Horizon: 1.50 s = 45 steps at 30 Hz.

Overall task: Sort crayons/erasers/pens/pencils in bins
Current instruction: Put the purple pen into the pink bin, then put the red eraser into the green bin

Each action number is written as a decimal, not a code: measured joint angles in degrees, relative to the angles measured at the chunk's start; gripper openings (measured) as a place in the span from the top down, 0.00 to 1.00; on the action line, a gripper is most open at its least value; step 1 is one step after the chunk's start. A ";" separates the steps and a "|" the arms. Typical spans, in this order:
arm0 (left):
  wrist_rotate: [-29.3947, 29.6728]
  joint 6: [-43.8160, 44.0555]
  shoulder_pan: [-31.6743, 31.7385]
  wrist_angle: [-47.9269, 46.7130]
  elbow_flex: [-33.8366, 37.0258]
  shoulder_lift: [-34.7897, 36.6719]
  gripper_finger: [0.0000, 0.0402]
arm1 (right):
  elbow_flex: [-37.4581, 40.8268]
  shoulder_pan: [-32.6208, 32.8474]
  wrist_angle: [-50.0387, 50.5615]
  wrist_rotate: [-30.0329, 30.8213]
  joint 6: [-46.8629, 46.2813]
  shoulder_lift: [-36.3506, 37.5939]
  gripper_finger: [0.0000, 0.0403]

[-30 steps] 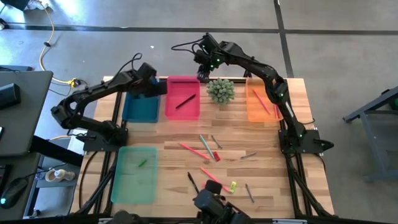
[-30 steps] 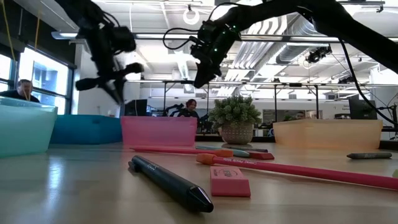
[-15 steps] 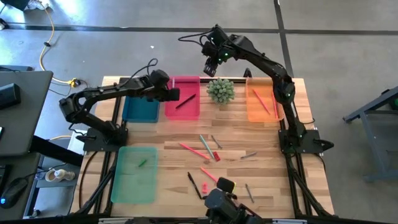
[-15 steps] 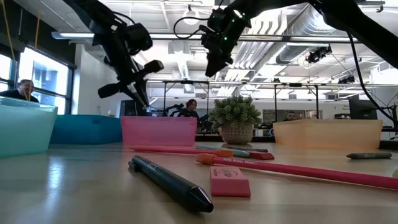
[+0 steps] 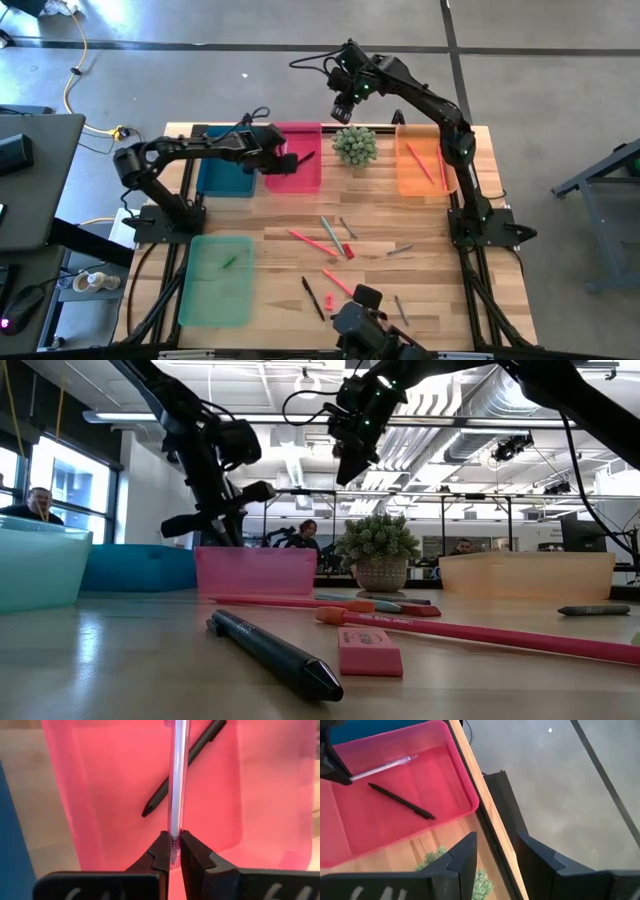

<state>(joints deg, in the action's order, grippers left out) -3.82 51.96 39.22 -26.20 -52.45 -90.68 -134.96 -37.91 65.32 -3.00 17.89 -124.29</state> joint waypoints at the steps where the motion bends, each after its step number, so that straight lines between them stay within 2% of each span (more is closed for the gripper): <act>1: 0.02 0.33 0.00 0.07 0.00 -0.30 0.97 | 0.00 -0.01 0.19 0.02 0.21 0.11 0.69; 15: 0.46 2.23 0.59 0.54 -0.02 -1.13 0.73 | 0.00 0.00 3.80 0.22 0.18 0.33 0.69; 18: -1.59 -1.06 1.51 0.62 -0.07 -0.56 0.69 | 0.00 0.00 6.36 0.10 -0.49 0.45 0.69; 21: -4.01 -1.59 2.22 0.75 -0.09 1.52 0.67 | 0.00 0.00 10.78 -2.98 -0.92 1.12 0.69; 29: -4.52 -5.10 2.11 -0.62 -0.09 12.87 0.69 | -0.04 -0.33 14.47 -11.00 -3.74 3.81 0.69; 34: -4.11 -8.09 0.88 -6.99 -0.09 21.05 0.70 | 0.17 0.54 20.20 -13.79 -9.49 3.81 0.69; 40: 1.33 -10.25 -2.93 -18.88 -0.09 28.76 0.70 | 3.99 6.12 22.75 -14.11 -14.66 3.75 0.69; 45: 5.71 -11.68 -6.46 -24.40 -0.07 32.82 0.70 | 7.98 12.17 21.93 -13.98 -16.65 3.74 0.69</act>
<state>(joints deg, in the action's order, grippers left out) 1.89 40.27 32.77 -50.60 -52.51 -57.87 -126.97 -25.75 87.25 -16.97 1.24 -120.55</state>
